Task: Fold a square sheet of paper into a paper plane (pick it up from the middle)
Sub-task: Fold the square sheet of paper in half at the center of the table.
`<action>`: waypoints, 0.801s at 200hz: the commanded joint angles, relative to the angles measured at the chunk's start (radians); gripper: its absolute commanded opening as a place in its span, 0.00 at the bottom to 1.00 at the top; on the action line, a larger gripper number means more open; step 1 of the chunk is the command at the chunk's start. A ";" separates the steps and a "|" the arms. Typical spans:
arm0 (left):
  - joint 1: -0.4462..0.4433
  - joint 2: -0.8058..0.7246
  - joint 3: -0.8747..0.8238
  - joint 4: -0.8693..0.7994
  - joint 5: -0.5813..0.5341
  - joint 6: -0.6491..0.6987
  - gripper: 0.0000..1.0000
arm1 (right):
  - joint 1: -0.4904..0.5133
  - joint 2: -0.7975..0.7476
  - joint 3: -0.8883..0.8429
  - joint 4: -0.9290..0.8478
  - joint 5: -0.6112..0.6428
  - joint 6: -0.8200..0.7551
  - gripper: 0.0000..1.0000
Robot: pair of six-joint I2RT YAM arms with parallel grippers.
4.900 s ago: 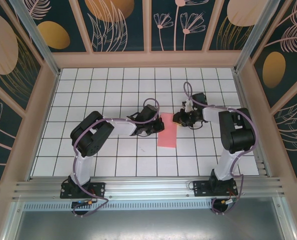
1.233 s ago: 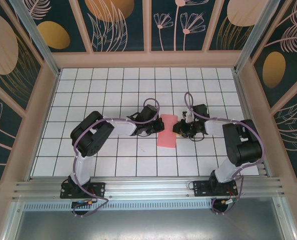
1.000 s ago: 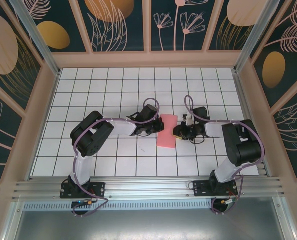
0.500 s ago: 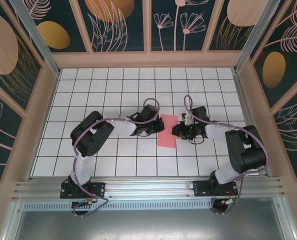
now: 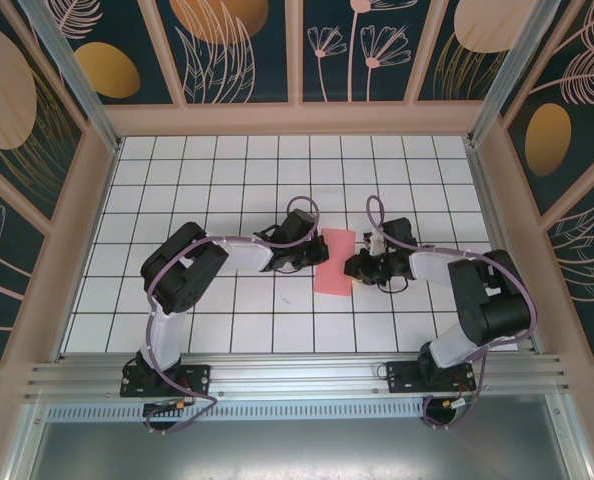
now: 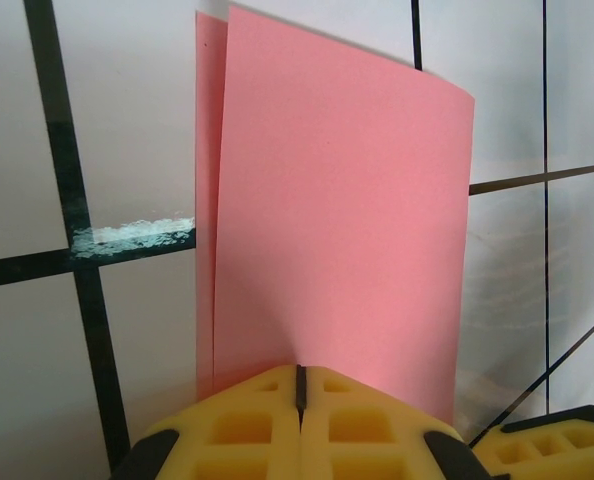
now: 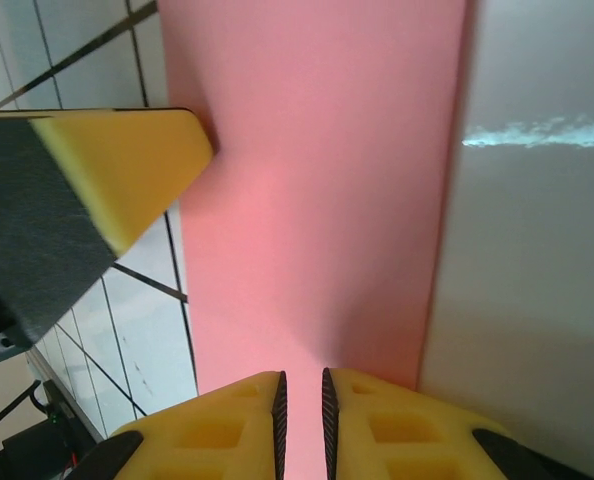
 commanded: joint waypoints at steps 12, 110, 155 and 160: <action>-0.005 0.051 -0.040 -0.129 -0.028 0.015 0.03 | 0.008 -0.047 0.016 -0.018 -0.001 0.017 0.20; -0.005 0.044 -0.056 -0.116 -0.027 0.013 0.03 | 0.047 -0.015 -0.086 -0.025 0.055 0.013 0.20; -0.005 0.045 -0.052 -0.115 -0.027 0.014 0.03 | 0.083 -0.145 -0.113 -0.021 -0.014 0.056 0.20; -0.006 0.046 -0.051 -0.116 -0.025 0.014 0.03 | 0.085 -0.154 -0.117 -0.020 -0.017 0.058 0.20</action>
